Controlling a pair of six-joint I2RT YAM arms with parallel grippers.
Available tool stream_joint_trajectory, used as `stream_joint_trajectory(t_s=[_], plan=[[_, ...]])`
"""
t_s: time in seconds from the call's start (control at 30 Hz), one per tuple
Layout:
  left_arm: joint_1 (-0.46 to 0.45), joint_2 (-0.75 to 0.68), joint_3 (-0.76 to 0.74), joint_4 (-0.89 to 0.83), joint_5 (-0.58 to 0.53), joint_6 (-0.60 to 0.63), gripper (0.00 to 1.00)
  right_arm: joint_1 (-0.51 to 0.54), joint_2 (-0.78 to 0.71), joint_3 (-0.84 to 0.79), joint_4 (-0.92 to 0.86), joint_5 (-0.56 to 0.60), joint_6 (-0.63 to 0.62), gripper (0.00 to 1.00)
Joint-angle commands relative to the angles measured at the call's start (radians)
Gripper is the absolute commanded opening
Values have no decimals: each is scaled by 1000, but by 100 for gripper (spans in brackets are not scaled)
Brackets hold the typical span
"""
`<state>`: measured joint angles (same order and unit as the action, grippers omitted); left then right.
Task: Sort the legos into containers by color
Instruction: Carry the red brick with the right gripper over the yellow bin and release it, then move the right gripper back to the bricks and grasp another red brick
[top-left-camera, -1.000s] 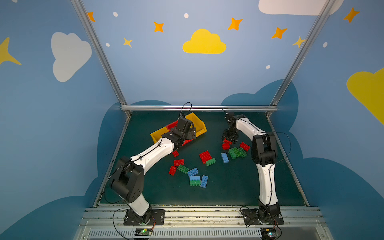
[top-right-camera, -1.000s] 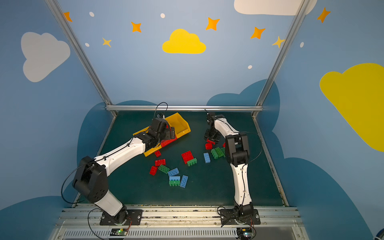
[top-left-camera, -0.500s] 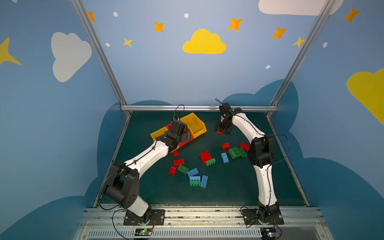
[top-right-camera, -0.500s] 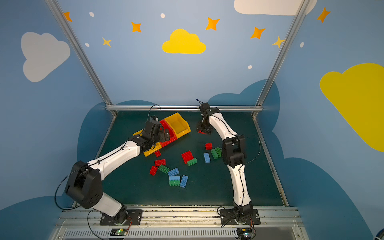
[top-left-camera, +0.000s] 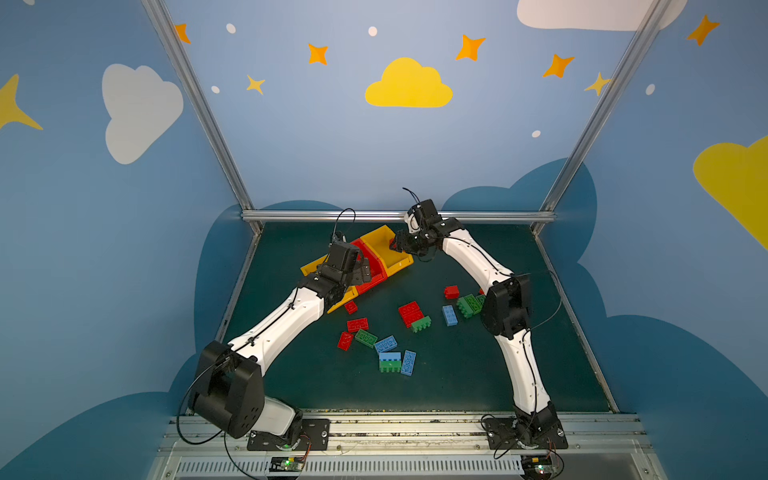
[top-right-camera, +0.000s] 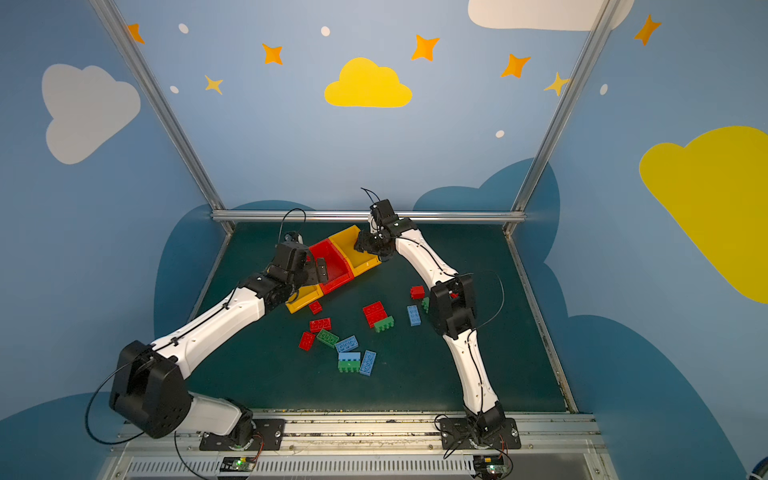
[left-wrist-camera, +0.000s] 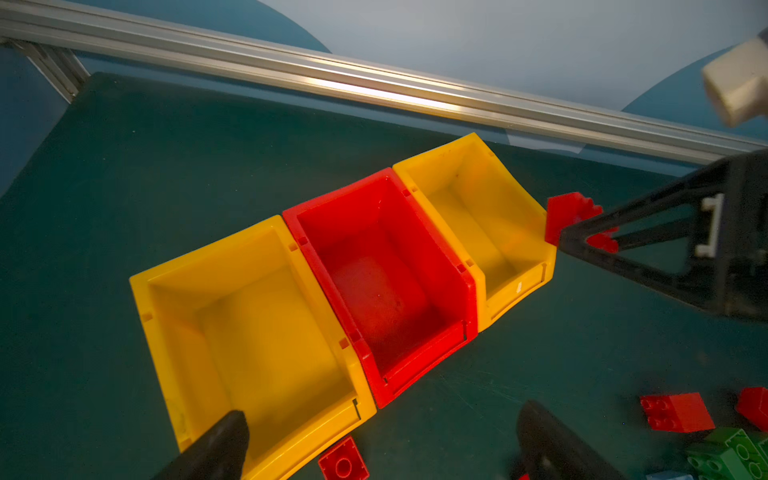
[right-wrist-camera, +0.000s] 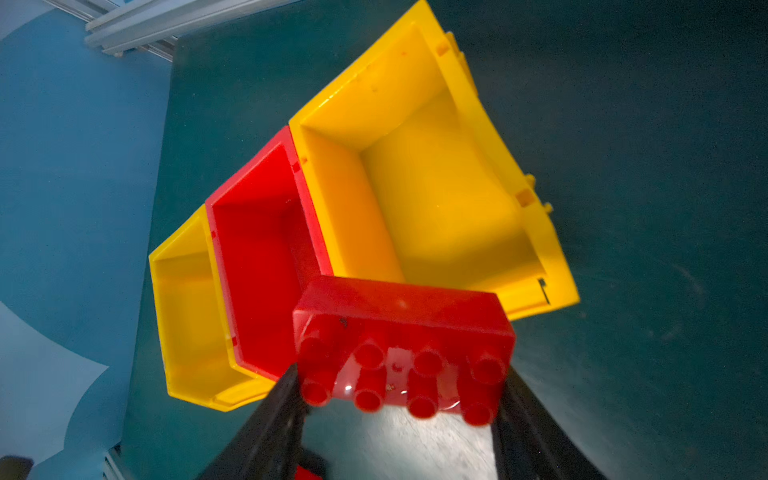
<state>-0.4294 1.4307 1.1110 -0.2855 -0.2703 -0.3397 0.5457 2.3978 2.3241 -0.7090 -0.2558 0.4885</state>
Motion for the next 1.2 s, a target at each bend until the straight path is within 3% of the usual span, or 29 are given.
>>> stream_joint_trajectory(t_s=[0.0, 0.13, 0.2, 0.3, 0.5, 0.6, 0.73, 0.87, 1.0, 1.17], plan=[[16, -50, -19, -41, -22, 24, 100, 11, 83, 77, 67, -26, -4, 49], [23, -87, -46, -38, -28, 34, 100, 18, 142, 111, 122, -32, 4, 52], [24, -101, -56, -39, -28, 43, 100, 17, 158, 116, 147, -26, 14, 68], [30, -115, -65, -37, -8, 57, 100, 15, 158, 122, 157, -37, 14, 78], [30, -96, -68, -5, 21, 55, 100, 7, 72, 106, 97, 3, -45, 81], [31, -65, -51, 22, 86, 73, 100, -12, 3, 70, 29, 55, -63, 81], [13, -6, -15, 67, 187, 104, 100, -63, -130, -76, -80, 234, -41, 81], [-54, 63, 30, 106, 223, 161, 100, -167, -276, -300, -195, 407, 71, 83], [-135, 133, 68, 157, 266, 214, 100, -282, -401, -530, -247, 433, 138, 86], [-206, 207, 133, 188, 370, 209, 100, -354, -485, -714, -244, 429, 153, 87]])
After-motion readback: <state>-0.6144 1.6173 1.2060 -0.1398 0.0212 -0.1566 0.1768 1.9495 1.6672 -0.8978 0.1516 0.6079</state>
